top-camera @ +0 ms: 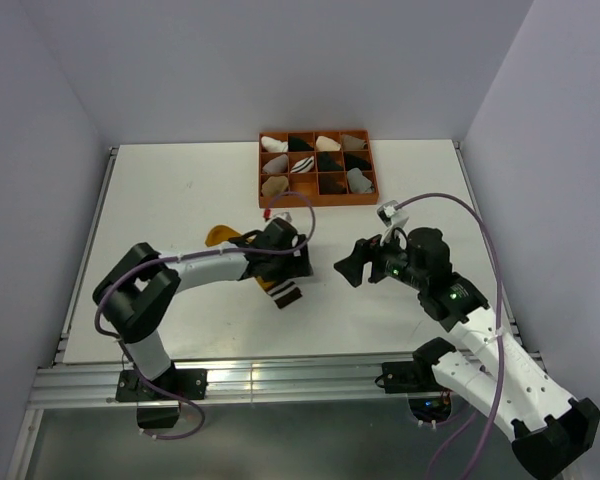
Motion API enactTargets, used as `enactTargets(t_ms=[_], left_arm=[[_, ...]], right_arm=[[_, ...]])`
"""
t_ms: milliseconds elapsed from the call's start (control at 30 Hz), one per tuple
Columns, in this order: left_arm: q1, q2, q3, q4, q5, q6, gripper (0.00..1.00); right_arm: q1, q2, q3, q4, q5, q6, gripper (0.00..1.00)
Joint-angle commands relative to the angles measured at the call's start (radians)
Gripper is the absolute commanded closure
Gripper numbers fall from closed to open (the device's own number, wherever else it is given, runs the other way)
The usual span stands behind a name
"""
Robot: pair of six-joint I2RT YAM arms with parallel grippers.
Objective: Roll the socks
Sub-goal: Move the sock to the center of the board.
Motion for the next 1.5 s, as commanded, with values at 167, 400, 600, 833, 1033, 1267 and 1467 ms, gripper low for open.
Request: enactTargets(t_ms=[167, 400, 600, 833, 1033, 1267, 1467], left_arm=[[-0.162, 0.033, 0.263, -0.135, -0.12, 0.044, 0.11], [-0.17, -0.141, 0.04, -0.059, -0.306, 0.265, 0.18], [-0.234, -0.237, -0.146, 0.062, -0.3, 0.382, 0.22], [-0.244, -0.167, -0.162, 0.19, -0.243, 0.454, 0.3], [-0.245, -0.005, -0.076, 0.223, -0.228, 0.459, 0.33], [-0.242, 0.157, 0.055, 0.23, -0.172, 0.465, 0.35], [-0.239, 0.146, 0.13, 0.202, -0.212, 0.462, 0.32]], right_arm=[[0.009, -0.083, -0.009, 0.02, 0.142, 0.03, 0.13], [0.009, -0.207, -0.037, -0.026, 0.382, 0.113, 0.21], [0.006, -0.204, -0.048, -0.069, 0.461, 0.162, 0.22], [0.008, -0.141, -0.06, -0.035, 0.42, 0.18, 0.24], [0.008, -0.124, -0.046, -0.044, 0.432, 0.166, 0.24], [0.008, -0.12, -0.045, -0.055, 0.452, 0.147, 0.24], [0.008, -0.106, -0.04, -0.044, 0.423, 0.136, 0.24]])
